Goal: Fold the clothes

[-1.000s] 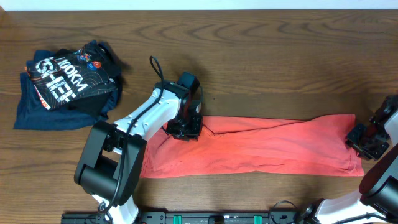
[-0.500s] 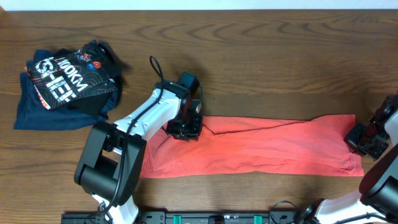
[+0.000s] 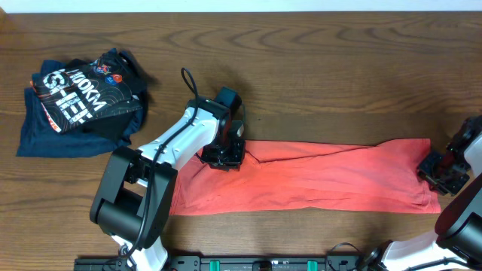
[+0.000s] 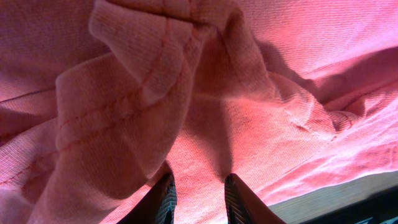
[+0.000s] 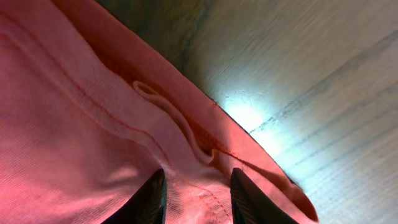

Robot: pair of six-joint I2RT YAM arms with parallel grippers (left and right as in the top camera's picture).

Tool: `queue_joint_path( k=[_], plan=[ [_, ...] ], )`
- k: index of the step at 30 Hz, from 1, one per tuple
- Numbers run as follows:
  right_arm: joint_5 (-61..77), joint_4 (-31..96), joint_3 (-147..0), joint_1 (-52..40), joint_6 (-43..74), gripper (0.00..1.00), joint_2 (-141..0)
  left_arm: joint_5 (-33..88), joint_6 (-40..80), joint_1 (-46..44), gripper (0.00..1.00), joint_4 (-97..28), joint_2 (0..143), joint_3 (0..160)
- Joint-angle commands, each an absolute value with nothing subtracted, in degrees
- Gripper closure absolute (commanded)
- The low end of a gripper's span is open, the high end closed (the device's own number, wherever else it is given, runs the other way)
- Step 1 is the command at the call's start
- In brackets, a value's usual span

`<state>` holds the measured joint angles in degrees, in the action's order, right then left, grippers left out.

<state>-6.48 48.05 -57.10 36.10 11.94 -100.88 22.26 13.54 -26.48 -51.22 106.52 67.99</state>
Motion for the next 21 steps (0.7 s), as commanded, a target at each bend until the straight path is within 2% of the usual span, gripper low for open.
queue_joint_path(
  k=[1,11,16,21],
  plan=[
    [-6.9,47.0,-55.3,36.4,12.2,0.67,-101.8,21.8,13.8,-26.5,0.71,-51.6,107.4,67.5],
    [-6.9,46.7,-55.2,36.4,12.2,0.7,-101.8,21.8,13.8,-26.5,0.71,-51.8,107.4,67.5],
    [-6.9,49.3,-56.9,36.4,12.2,0.76,-101.8,21.8,13.8,-26.5,0.71,-51.8,107.4,67.5],
    [-7.1,52.1,-59.8,36.4,12.2,0.77,-101.8,21.8,13.8,-26.5,0.71,-51.8,107.4,67.5]
  ],
)
